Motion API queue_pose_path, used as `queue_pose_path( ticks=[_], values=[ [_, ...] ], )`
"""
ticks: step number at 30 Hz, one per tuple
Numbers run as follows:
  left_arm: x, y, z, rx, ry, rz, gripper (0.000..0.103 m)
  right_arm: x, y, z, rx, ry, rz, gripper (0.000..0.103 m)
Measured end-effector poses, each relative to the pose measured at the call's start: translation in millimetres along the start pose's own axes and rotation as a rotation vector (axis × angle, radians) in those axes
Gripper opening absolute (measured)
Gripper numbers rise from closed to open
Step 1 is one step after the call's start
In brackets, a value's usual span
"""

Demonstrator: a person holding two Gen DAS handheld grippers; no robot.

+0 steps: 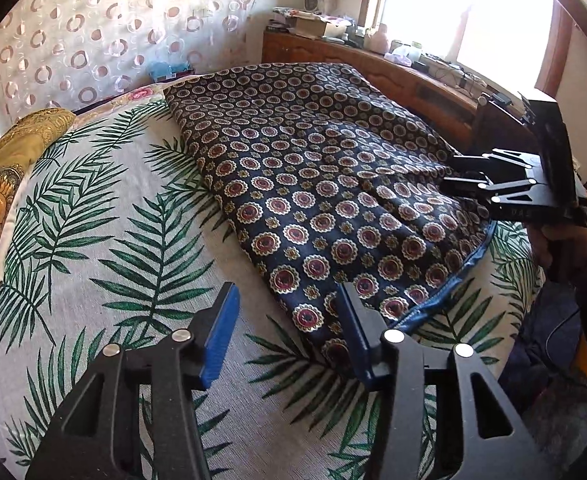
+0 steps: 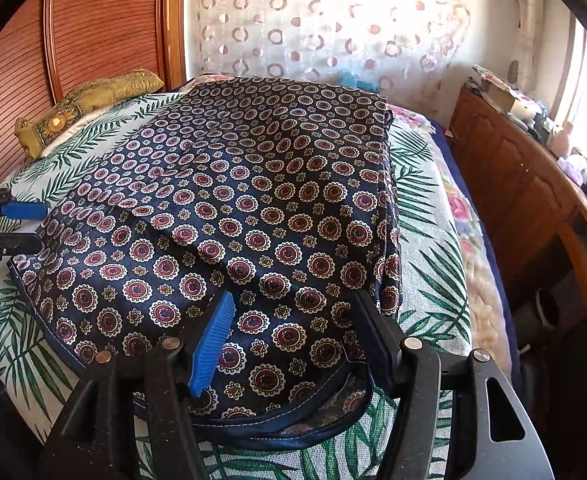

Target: Fold small clothes

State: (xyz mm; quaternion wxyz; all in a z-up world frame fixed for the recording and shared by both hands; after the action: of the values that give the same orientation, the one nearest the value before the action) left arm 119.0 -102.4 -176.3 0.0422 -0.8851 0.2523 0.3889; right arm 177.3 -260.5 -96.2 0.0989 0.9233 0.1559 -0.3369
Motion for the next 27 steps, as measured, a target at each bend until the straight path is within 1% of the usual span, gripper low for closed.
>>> queue_pose_path(
  ticks=[2,9,12,14,16,17,20,22,27],
  values=[
    [-0.8,1.5,1.0,0.0,-0.001,0.009,0.043,2.1,-3.1,-0.4,0.002,-0.002,-0.003,0.065],
    [-7.0,11.8,8.7,0.011,-0.006,0.043,0.042,9.4,-5.2,-0.7,-0.002,-0.001,-0.001,0.065],
    [-9.1,16.5,11.8,0.009,-0.005,0.074,0.031,10.2,-6.6,-0.4,-0.005,0.0,0.005,0.065],
    [-8.3,17.3,11.8,0.011,-0.008,0.082,0.016,8.4,-7.7,-0.4,-0.008,0.003,0.009,0.065],
    [-8.7,19.3,11.3,0.012,-0.009,0.091,0.007,5.6,-10.3,0.4,0.001,0.004,-0.001,0.065],
    [-10.8,20.1,7.9,0.009,0.007,0.095,0.003,2.7,-12.4,0.6,0.008,0.008,-0.011,0.065],
    [-19.5,21.8,-6.9,-0.009,0.057,0.111,0.002,-7.4,-23.3,1.9,0.017,0.02,-0.047,0.065],
    [-28.2,22.8,-23.3,-0.007,0.103,0.105,0.002,-15.1,-31.9,3.2,0.013,0.026,-0.071,0.065],
    [-40.4,24.6,-63.6,0.018,0.185,0.084,0.002,-38.7,-53.8,3.5,-0.018,0.056,-0.115,0.065]
  ],
)
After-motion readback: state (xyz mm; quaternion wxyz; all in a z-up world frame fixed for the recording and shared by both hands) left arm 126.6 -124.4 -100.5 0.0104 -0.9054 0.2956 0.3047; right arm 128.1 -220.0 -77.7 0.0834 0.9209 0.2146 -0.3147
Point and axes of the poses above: each gripper's, at about its wrist camera, not at the fingertips, and x roughly the way its jaws point, y to its right, z to its underside, the point moved 10 cm from there along x, roughly the way its jaws point, and after that the axes turned 3 degrees about y, right-handed, at the moved point
